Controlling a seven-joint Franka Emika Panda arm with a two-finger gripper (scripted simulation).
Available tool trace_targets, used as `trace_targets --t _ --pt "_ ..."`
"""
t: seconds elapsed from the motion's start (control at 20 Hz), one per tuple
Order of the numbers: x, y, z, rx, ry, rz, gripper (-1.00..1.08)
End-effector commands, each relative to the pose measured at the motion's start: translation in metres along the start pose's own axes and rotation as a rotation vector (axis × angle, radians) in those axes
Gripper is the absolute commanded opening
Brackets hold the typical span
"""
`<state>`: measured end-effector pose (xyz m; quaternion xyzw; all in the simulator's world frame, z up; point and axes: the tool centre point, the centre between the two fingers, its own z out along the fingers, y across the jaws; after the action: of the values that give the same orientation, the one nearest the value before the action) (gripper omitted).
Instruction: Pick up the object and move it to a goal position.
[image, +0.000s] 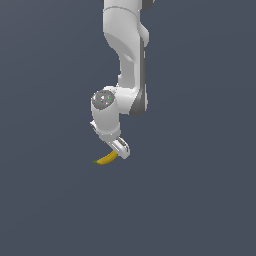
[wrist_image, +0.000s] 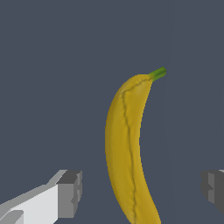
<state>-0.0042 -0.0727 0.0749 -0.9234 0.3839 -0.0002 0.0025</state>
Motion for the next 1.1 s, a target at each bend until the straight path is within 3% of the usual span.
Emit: trace_targets --t 0.0,0.45,1.05 --pt "0.002 0.003 0.004 -0.003 0.001 0.028 1.00" --pt "0.002 0.005 0.011 -0.005 0.001 0.037 1.00" --pt "0.002 0.006 0.055 -0.005 0.002 0.042 1.00"
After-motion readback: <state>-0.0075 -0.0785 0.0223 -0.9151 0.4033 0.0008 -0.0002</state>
